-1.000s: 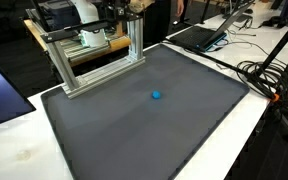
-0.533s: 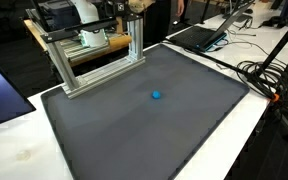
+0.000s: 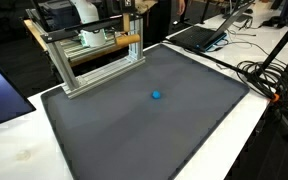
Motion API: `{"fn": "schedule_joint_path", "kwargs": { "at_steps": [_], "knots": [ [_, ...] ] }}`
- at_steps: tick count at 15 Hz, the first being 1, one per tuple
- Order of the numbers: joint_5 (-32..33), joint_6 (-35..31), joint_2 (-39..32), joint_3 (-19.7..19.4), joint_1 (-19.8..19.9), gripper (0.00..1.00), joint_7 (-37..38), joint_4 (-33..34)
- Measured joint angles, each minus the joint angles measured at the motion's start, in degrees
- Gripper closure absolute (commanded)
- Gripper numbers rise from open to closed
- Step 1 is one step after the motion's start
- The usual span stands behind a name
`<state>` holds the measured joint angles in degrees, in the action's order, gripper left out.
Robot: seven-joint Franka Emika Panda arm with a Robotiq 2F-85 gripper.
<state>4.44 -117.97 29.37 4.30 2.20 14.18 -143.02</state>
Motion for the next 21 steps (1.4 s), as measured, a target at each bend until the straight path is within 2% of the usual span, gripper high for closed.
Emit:
{"fn": "schedule_joint_path", "kwargs": {
  "at_steps": [11,12,15,19,20,21],
  "knots": [
    [0.6,-6.2,-17.1,0.0,0.8,0.78,2.0,15.4],
    [0.6,-6.7,-19.0,-0.2,0.9,0.53,2.4,16.8],
    [0.6,-7.1,-23.5,-0.4,0.9,0.53,2.7,20.1],
    [0.6,-7.1,-24.5,-0.4,0.8,0.53,2.8,21.1],
    [0.6,-7.1,-24.5,-0.4,0.8,0.78,2.8,21.1],
    [0.6,-7.1,-24.5,-0.4,0.8,0.78,2.8,21.2]
  ]
}}
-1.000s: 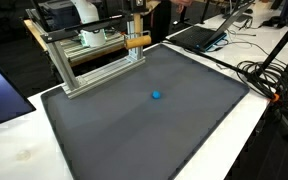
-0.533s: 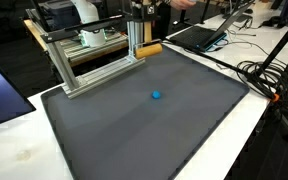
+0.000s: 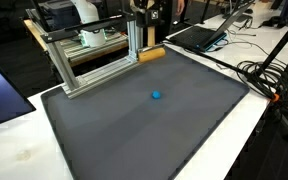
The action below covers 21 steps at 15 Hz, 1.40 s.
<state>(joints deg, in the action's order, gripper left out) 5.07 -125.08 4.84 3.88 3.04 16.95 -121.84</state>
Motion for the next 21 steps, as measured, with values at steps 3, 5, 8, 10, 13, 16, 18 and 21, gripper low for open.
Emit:
{"fn": "schedule_joint_path", "kwargs": {
  "at_steps": [3,5,8,10,13,16,18,21],
  "knots": [
    [0.3,-0.6,-0.7,-0.2,-0.2,0.78,0.5,-0.1],
    [1.4,-3.3,-2.3,-0.4,-0.2,0.78,1.1,-0.1],
    [1.8,-7.1,-5.4,-0.7,-0.4,0.78,0.8,0.3],
    [1.8,-9.0,-7.8,-0.9,-0.7,0.78,0.7,0.7],
    [1.8,-11.7,-11.0,-1.4,-1.3,0.78,0.7,1.4],
    [1.8,-13.0,-13.9,-2.0,-1.9,0.78,0.6,2.5],
    [1.8,-13.9,-15.5,-2.5,-2.2,0.78,0.3,3.1],
    [1.8,-15.0,-17.4,-3.3,-2.5,0.78,-0.6,3.9]
  ]
}}
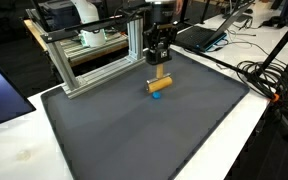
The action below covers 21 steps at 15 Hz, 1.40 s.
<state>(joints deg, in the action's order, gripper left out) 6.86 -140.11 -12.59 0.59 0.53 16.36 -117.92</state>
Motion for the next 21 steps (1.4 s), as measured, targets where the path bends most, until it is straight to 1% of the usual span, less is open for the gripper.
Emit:
{"fn": "schedule_joint_path", "kwargs": {
  "at_steps": [6,15,18,21],
  "knots": [
    [0.0,-0.5,-2.7,-0.9,0.0,0.78,-1.7,1.4],
    [-0.2,-0.7,-4.4,-1.0,-0.1,0.78,-4.7,2.9],
    [-0.4,-0.1,-4.7,-0.9,-0.1,0.78,-6.3,3.2],
    [-0.7,1.9,-4.7,-0.8,-0.1,0.78,-7.8,3.8]
  ]
}}
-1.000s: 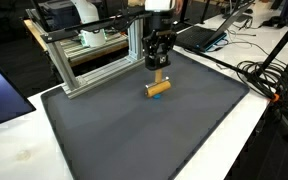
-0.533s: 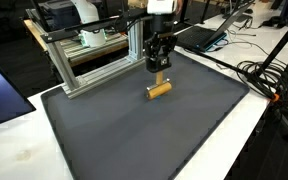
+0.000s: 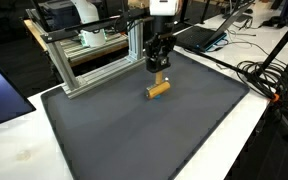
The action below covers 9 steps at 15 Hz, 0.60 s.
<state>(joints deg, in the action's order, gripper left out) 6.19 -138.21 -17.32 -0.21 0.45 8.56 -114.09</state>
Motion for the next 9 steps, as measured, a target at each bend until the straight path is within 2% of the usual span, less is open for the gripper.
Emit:
{"fn": "schedule_joint_path", "kwargs": {
  "at_steps": [9],
  "knots": [
    [0.0,1.8,-0.2,0.0,0.0,0.78,-0.3,0.4]
  ]
}}
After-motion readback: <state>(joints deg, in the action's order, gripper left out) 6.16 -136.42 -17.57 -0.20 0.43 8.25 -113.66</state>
